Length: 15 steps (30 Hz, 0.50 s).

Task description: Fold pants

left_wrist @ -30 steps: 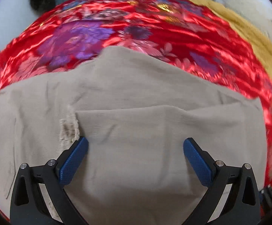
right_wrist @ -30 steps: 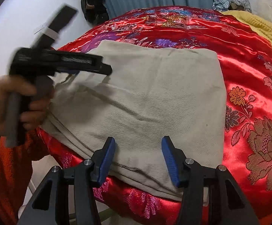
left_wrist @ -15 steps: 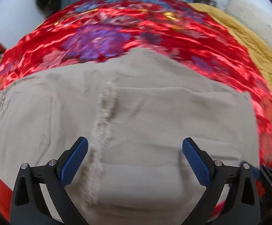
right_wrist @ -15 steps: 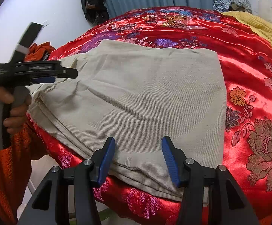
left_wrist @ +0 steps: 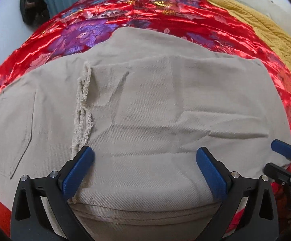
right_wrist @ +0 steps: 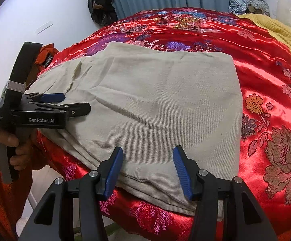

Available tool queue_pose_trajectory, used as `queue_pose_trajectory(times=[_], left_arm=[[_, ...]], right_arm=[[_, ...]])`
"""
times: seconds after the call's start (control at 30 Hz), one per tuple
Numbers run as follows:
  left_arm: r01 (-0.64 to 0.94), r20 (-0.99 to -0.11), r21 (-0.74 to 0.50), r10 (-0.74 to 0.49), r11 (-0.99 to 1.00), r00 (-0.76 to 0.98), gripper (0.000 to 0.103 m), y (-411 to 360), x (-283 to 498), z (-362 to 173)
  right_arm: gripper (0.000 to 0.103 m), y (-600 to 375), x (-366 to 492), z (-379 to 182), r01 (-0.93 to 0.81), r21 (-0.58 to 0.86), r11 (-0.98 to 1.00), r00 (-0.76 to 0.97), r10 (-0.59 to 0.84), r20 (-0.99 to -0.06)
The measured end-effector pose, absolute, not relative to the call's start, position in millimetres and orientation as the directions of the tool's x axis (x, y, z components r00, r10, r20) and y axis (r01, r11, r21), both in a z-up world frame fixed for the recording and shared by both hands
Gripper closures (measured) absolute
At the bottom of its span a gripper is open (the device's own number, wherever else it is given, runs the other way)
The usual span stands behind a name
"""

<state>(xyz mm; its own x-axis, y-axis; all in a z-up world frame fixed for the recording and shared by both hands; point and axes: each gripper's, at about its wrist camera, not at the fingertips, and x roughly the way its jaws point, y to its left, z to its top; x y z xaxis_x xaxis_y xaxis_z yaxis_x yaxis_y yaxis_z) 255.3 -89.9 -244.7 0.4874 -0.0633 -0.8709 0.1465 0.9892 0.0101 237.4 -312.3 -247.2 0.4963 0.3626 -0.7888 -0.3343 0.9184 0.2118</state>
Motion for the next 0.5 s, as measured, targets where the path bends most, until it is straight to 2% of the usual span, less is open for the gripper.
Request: queue_pose_trajectory(times=[0.1, 0.23, 0.33, 0.4, 0.5], left_arm=[[0.145, -0.867, 0.002, -0.071, 0.989, 0.494, 0.001, -90, 257, -246], [0.144, -0.861, 0.006, -0.067, 0.990, 0.503, 0.001, -90, 255, -247], [0.146, -0.862, 0.005, -0.070, 0.989, 0.502, 0.001, -90, 256, -247], [0.147, -0.863, 0.004, -0.071, 0.989, 0.500, 0.001, -90, 257, -247], [0.150, -0.863, 0.009, -0.068, 0.989, 0.501, 0.001, -91, 257, -248]], right_arm=[[0.050, -320, 242, -235, -0.303, 0.258, 0.918, 0.474, 0.379, -0.794], [0.050, -333, 261, -198, -0.270, 0.335, 0.903, 0.532, 0.430, -0.729], [0.048, -335, 287, -187, -0.262, 0.354, 0.898, 0.540, 0.441, -0.717], [0.043, -335, 309, -201, -0.238, 0.367, 0.899, 0.502, 0.437, -0.746], [0.046, -332, 332, -245, -0.167, 0.365, 0.916, 0.374, 0.401, -0.836]])
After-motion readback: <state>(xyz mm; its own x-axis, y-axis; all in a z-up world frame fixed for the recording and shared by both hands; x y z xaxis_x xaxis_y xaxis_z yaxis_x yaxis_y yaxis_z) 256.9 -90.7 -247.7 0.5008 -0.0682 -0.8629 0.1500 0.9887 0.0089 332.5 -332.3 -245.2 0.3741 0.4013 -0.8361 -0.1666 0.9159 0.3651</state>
